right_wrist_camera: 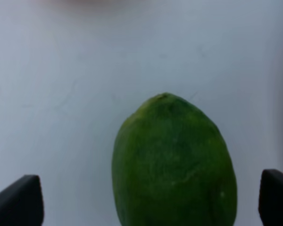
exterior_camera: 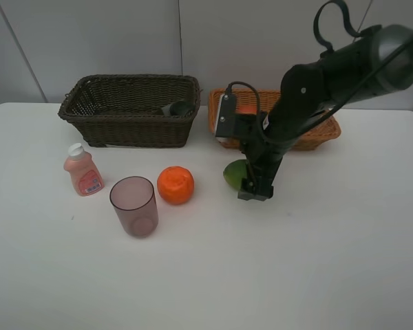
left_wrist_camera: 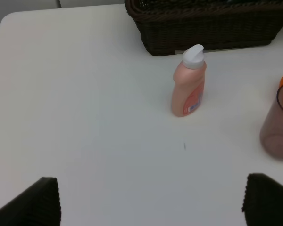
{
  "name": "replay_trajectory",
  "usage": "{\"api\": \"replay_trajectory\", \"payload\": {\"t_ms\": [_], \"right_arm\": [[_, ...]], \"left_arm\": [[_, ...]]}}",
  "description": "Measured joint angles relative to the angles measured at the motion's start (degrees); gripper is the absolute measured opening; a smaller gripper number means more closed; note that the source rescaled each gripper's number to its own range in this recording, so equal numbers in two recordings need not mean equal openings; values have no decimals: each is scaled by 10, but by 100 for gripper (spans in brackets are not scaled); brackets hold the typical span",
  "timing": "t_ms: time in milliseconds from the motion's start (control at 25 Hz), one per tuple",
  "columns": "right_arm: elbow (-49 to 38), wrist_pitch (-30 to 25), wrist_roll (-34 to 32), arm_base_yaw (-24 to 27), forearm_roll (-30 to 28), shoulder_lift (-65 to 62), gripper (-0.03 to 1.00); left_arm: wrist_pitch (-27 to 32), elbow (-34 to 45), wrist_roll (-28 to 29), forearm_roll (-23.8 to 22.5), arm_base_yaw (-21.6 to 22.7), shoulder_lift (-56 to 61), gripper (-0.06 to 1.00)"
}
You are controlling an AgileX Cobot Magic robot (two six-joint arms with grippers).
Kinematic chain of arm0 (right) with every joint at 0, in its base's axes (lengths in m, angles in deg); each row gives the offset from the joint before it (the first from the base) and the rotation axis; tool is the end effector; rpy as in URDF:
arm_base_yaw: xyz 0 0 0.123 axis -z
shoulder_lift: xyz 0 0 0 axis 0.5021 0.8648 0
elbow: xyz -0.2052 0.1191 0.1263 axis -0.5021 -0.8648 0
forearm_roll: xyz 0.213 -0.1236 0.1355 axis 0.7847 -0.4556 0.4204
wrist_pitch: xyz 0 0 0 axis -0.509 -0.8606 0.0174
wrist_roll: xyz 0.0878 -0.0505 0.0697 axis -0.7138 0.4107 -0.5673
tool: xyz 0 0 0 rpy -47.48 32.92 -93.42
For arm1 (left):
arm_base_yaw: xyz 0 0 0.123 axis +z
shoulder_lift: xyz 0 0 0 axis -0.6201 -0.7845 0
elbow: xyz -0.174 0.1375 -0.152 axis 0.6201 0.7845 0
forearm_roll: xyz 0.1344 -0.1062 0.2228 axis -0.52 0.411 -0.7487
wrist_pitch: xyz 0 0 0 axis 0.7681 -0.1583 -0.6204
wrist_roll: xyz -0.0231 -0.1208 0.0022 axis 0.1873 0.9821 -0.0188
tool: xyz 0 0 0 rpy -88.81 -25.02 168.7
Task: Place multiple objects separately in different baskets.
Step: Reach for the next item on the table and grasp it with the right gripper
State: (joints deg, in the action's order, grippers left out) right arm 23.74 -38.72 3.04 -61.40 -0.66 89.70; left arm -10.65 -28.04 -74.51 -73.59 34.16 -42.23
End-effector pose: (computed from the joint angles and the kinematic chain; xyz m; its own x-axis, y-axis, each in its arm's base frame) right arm 0.3351 0.2013 0.0756 -0.0883 -0.9762 -0.1982 -0.9503 0.1422 -0.2770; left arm 0.0647 0.0032 0.2790 -0.4420 0.0305 -0.8965 0.0146 0.9995 0.0268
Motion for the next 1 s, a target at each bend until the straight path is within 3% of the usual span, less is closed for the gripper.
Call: {"api": "replay_trajectory", "payload": {"t_ms": [1000], "right_arm": [[0, 42, 0, 1, -47, 45, 98]], "left_arm": [[0, 0, 0, 0, 0, 0, 100]]}}
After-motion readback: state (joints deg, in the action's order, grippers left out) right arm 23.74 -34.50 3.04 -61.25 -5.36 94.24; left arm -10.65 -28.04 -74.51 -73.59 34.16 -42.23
